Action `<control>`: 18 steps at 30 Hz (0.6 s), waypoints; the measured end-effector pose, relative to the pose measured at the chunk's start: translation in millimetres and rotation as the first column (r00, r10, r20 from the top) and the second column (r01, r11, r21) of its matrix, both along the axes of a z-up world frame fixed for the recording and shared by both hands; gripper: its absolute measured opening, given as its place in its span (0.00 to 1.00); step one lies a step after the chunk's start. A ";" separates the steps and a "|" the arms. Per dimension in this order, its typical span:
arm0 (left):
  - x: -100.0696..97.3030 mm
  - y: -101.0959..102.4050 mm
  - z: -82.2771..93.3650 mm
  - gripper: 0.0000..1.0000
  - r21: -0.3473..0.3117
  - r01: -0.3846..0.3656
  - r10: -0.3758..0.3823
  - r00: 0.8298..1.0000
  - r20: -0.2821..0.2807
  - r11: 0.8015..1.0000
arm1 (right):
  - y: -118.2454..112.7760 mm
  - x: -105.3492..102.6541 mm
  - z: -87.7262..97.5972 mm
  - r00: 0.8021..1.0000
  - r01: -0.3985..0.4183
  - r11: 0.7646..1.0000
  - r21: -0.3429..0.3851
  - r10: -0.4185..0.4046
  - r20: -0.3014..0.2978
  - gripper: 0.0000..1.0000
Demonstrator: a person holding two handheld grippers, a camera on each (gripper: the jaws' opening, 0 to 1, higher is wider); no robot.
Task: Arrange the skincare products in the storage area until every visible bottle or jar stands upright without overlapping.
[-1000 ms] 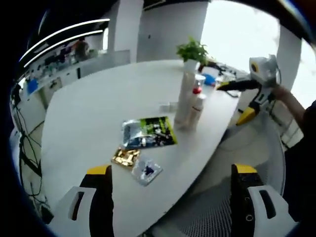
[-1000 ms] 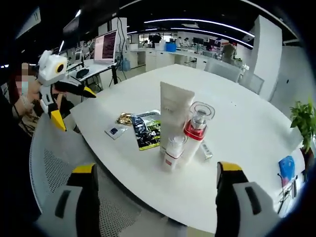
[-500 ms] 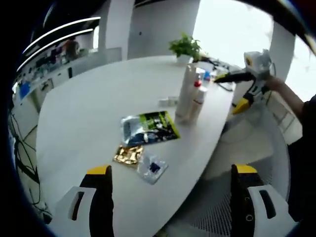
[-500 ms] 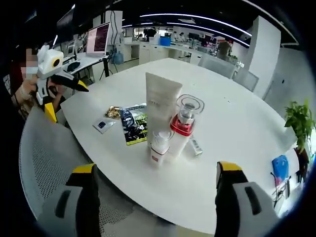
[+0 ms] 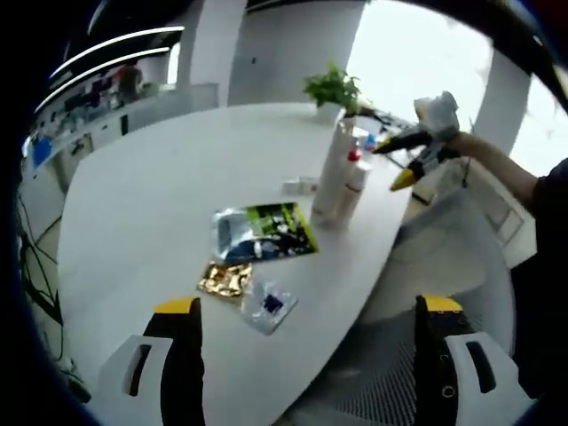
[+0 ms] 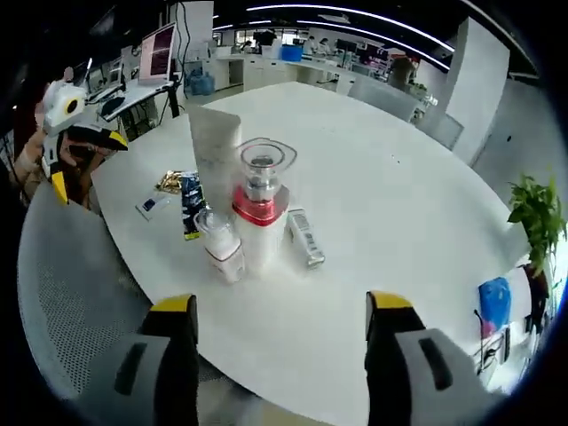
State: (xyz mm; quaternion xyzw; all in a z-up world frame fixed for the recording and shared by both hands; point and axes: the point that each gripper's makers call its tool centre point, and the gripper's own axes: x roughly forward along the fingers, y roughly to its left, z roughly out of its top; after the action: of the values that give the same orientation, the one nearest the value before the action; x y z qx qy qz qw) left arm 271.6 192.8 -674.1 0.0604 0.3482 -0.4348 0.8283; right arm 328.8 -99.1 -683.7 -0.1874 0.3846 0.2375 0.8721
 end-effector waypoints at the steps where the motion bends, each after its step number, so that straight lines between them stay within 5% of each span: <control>1: -0.4 -0.9 1.8 0.97 0.001 -0.006 0.006 1.000 -0.004 1.000 | -1.7 2.5 -0.6 1.000 -0.005 1.000 0.008 0.005 -0.008 0.75; 7: 6.1 -7.9 8.1 0.97 -0.026 -0.056 0.056 0.998 -0.001 0.998 | -5.2 24.4 -18.6 0.996 -0.055 0.998 0.006 0.055 -0.073 0.53; 18: 9.5 -29.2 12.2 0.97 -0.006 -0.177 0.177 0.984 -0.028 0.984 | 10.9 69.3 -53.5 0.961 -0.210 0.977 0.027 0.211 -0.176 0.41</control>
State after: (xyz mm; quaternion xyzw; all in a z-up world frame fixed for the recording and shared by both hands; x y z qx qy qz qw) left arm 281.1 163.6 -661.9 0.0197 0.3618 -0.3618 0.8590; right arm 398.1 -88.3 -737.2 -0.2018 0.4379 0.3461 0.8049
